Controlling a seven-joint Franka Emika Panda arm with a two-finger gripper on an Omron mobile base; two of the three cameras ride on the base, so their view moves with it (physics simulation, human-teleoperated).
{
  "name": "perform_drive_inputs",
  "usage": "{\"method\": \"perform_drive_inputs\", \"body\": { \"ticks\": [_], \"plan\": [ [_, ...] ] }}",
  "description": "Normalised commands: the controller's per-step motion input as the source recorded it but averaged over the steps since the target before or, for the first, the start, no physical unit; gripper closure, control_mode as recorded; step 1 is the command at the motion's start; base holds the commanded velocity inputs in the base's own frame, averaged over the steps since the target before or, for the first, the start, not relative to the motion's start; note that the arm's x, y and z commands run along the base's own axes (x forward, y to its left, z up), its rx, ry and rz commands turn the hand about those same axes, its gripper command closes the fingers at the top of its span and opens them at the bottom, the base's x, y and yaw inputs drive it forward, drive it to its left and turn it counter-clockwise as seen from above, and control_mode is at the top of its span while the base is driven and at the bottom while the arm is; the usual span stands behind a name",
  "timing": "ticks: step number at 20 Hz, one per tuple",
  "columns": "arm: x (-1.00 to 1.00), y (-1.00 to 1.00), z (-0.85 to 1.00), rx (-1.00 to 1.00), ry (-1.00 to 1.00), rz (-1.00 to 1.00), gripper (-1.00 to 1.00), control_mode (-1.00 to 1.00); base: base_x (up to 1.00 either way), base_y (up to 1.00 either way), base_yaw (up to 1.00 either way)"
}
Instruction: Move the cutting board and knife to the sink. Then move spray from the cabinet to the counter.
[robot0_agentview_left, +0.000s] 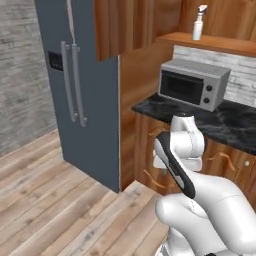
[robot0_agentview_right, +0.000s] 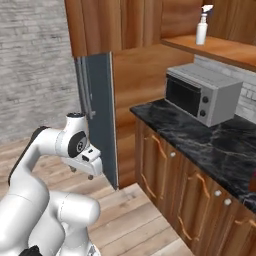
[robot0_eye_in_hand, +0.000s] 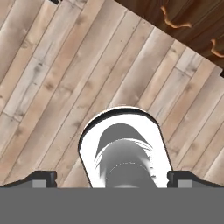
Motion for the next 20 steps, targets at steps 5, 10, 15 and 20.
{"method": "perform_drive_inputs", "body": {
  "ticks": [5, 10, 15, 20],
  "plan": [
    [0.0, 0.0, 0.0, 0.0, 0.0, 0.0, -1.0, 1.0, 0.54, 0.24, -0.47],
    [0.0, 0.0, 0.0, 0.0, 0.0, 0.0, -1.0, 1.0, 0.57, 0.19, -0.41],
    [0.0, 0.0, 0.0, 0.0, 0.0, 0.0, -1.0, 1.0, 0.6, 0.03, -0.31],
    [0.0, 0.0, 0.0, 0.0, 0.0, 0.0, -1.0, 1.0, 0.64, 0.08, -0.26]
  ]
}}
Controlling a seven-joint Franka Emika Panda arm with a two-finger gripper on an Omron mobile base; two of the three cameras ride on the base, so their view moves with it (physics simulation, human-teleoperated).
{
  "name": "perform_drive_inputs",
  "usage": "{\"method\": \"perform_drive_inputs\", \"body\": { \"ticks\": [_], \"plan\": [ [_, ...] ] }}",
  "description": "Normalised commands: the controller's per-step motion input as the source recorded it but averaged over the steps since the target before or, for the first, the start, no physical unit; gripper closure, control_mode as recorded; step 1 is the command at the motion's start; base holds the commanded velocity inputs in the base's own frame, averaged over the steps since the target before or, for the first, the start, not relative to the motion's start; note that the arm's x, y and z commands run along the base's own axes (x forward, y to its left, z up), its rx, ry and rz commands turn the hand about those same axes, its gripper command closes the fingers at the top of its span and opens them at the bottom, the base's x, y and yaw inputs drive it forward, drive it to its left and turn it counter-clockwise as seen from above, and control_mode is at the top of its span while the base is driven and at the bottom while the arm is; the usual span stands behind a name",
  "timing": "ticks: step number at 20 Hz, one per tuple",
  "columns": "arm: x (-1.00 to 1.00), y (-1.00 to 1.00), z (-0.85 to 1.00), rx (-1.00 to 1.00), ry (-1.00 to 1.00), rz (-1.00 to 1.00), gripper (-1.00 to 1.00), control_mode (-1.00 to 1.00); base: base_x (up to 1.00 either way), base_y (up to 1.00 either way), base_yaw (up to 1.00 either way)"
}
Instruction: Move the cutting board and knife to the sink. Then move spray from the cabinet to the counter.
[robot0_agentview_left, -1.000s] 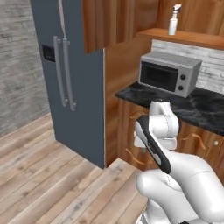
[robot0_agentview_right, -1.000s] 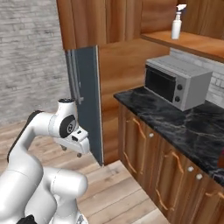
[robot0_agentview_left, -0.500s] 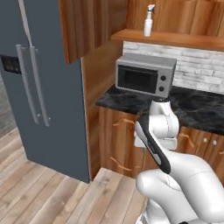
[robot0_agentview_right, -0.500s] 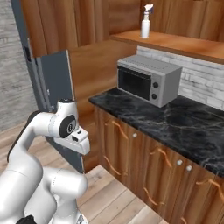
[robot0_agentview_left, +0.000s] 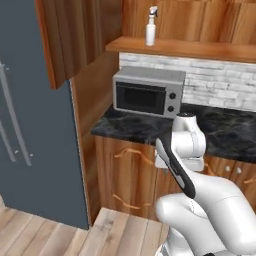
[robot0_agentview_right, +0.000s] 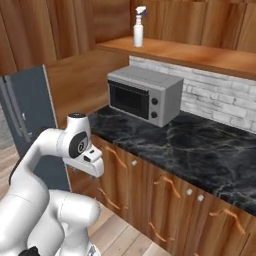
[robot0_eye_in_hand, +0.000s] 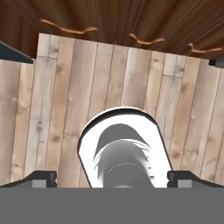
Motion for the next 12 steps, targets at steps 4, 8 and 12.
{"method": "perform_drive_inputs", "body": {
  "ticks": [4, 8, 12],
  "plan": [
    [0.0, 0.0, 0.0, 0.0, 0.0, 0.0, -1.0, 1.0, 0.72, 0.06, -0.11],
    [0.0, 0.0, 0.0, 0.0, 0.0, 0.0, -1.0, 1.0, 0.64, 0.2, -0.27],
    [0.0, 0.0, 0.0, 0.0, 0.0, 0.0, -1.0, 1.0, 0.54, 0.37, -0.52]
  ]
}}
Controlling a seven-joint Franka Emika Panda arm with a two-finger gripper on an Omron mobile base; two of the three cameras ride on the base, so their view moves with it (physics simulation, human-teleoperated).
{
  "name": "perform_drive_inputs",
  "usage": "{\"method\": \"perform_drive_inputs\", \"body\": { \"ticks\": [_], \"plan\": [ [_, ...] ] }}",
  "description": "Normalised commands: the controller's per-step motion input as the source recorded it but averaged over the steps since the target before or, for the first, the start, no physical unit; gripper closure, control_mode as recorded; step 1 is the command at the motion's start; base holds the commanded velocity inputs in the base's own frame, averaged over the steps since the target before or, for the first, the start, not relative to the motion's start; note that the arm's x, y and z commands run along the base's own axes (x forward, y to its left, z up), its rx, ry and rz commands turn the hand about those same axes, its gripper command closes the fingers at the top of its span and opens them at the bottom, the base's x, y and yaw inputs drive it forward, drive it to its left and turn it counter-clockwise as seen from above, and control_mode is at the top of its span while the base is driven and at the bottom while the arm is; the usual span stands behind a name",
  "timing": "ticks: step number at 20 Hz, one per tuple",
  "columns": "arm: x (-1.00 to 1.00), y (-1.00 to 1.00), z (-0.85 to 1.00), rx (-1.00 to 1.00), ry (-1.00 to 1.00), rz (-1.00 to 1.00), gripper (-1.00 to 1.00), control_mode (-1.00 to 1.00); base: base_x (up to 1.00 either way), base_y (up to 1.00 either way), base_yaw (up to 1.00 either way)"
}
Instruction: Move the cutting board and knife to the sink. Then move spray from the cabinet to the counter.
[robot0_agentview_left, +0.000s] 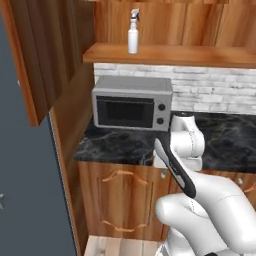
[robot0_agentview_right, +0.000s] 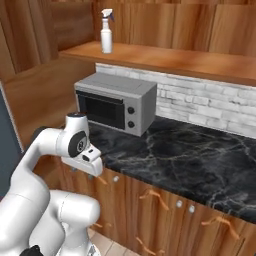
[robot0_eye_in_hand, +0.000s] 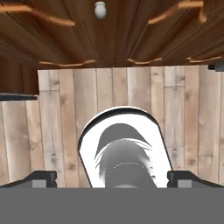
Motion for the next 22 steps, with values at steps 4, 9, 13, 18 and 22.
{"method": "perform_drive_inputs", "body": {
  "ticks": [4, 9, 13, 18, 22],
  "plan": [
    [0.0, 0.0, 0.0, 0.0, 0.0, 0.0, -1.0, 1.0, 0.55, 0.48, -0.34],
    [0.0, 0.0, 0.0, 0.0, 0.0, 0.0, -1.0, 1.0, 0.6, 0.39, -0.13],
    [0.0, 0.0, 0.0, 0.0, 0.0, 0.0, -1.0, 1.0, 0.6, 0.16, -0.05],
    [0.0, 0.0, 0.0, 0.0, 0.0, 0.0, -1.0, 1.0, 0.45, 0.0, 0.0],
    [0.0, 0.0, 0.0, 0.0, 0.0, 0.0, -1.0, 1.0, 0.42, 0.06, 0.0]
  ]
}}
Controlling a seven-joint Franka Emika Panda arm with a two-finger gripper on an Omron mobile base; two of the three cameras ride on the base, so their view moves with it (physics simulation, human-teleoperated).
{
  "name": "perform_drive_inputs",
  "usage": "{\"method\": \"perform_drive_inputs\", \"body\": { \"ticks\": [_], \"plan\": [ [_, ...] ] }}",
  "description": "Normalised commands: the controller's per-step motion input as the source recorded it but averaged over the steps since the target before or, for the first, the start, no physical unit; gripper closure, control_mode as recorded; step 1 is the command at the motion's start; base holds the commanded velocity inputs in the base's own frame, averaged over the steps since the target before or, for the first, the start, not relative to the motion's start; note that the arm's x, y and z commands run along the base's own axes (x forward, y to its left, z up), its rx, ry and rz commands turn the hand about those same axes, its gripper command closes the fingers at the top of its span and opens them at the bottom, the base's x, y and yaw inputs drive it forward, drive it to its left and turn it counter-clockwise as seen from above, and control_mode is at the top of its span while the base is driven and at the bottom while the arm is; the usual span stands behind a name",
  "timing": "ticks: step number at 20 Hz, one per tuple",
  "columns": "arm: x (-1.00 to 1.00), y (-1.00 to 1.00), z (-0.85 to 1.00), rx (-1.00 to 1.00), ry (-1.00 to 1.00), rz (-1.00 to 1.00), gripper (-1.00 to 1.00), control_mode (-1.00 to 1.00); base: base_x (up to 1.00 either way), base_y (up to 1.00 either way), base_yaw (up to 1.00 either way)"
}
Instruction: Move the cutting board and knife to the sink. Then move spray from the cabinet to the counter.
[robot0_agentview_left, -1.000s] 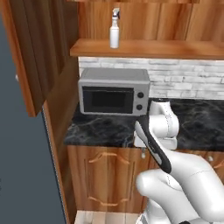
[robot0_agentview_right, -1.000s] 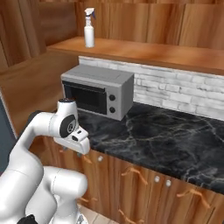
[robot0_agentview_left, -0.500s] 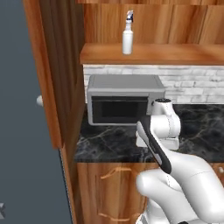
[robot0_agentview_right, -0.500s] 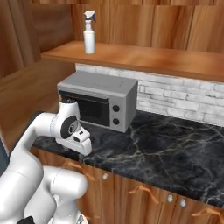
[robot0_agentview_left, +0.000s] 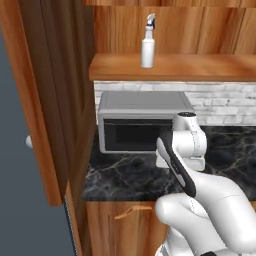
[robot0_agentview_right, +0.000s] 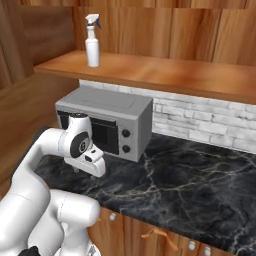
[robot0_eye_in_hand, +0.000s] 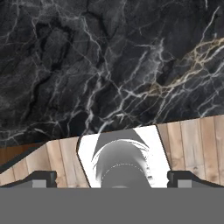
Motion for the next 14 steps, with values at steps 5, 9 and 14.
{"method": "perform_drive_inputs", "body": {
  "ticks": [5, 9, 14],
  "plan": [
    [0.0, 0.0, 0.0, 0.0, 0.0, 0.0, -1.0, 1.0, 0.45, 0.08, 0.0],
    [0.0, 0.0, 0.0, 0.0, 0.0, 0.0, -1.0, 1.0, 0.41, 0.08, -0.01],
    [0.0, 0.0, 0.0, 0.0, 0.0, 0.0, -1.0, 1.0, 0.43, 0.11, -0.04]
  ]
}}
